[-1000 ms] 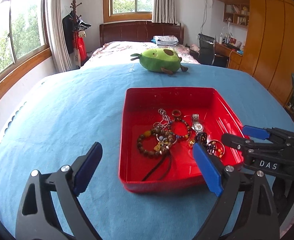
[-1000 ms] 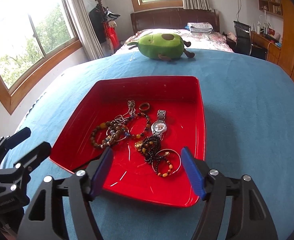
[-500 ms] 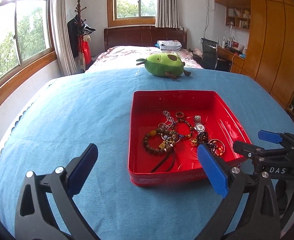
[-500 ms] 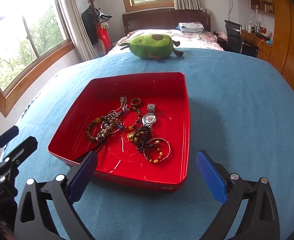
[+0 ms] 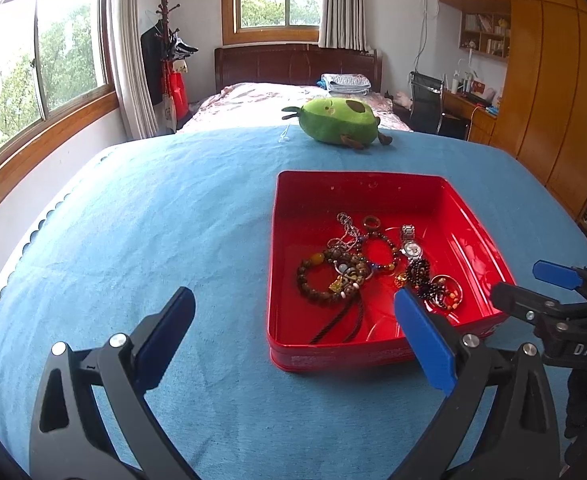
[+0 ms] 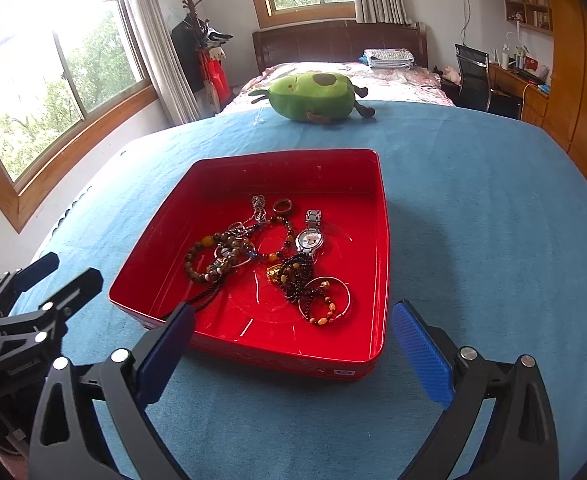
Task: Organize jewelry
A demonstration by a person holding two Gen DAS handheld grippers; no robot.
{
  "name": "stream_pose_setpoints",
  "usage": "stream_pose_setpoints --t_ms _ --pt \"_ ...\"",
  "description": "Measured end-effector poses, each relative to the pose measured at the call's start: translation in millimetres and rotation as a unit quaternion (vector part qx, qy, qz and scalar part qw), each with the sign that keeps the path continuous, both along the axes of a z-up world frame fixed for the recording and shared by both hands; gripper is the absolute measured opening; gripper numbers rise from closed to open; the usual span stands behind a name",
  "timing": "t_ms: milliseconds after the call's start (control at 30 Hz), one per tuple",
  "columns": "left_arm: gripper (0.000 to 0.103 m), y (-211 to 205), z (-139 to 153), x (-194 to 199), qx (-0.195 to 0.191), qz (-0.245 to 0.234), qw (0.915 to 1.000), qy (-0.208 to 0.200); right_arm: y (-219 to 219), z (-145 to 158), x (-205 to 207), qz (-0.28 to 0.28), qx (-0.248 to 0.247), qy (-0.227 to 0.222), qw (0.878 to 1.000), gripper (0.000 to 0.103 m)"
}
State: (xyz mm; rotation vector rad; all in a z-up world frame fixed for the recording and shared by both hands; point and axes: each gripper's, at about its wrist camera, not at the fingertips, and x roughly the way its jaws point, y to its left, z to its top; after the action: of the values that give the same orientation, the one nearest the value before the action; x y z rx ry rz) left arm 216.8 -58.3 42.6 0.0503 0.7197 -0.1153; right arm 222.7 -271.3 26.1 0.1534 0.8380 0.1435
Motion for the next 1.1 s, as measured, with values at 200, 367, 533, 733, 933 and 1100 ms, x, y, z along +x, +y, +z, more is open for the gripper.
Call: stream_pose_setpoints --t_ms 200,367,533,733,933,1100 --pt "0.099 1.9 -2.7 3.8 0.001 0.001 1.0000 0.007 0.5 -1.0 0.0 0.002 -0.002 -0.001 1.000 0.099" --pt "0.099 3.5 -3.3 5.2 -0.001 0.002 0.9999 0.010 0.5 -1.3 0.0 0.004 -0.002 -0.001 1.000 0.099" --pt "0.099 4.3 -3.8 6.2 -0.002 0.003 0.9999 0.011 0.5 -2.2 0.3 0.006 -0.003 -0.002 1.000 0.099" --pt "0.099 4.4 -4.8 5.9 0.000 0.000 0.9999 0.013 0.4 -2.9 1.2 0.005 -0.001 0.000 1.000 0.099" --pt "0.099 3.8 -5.4 5.8 -0.001 0.000 0.9999 0.016 0.4 -3.1 1.3 0.006 -0.001 0.000 1.000 0.099" --pt "0.099 3.5 -5.2 5.9 -0.001 0.000 0.9999 0.016 0.0 -4.4 1.5 0.006 -0.002 0.001 1.000 0.099"
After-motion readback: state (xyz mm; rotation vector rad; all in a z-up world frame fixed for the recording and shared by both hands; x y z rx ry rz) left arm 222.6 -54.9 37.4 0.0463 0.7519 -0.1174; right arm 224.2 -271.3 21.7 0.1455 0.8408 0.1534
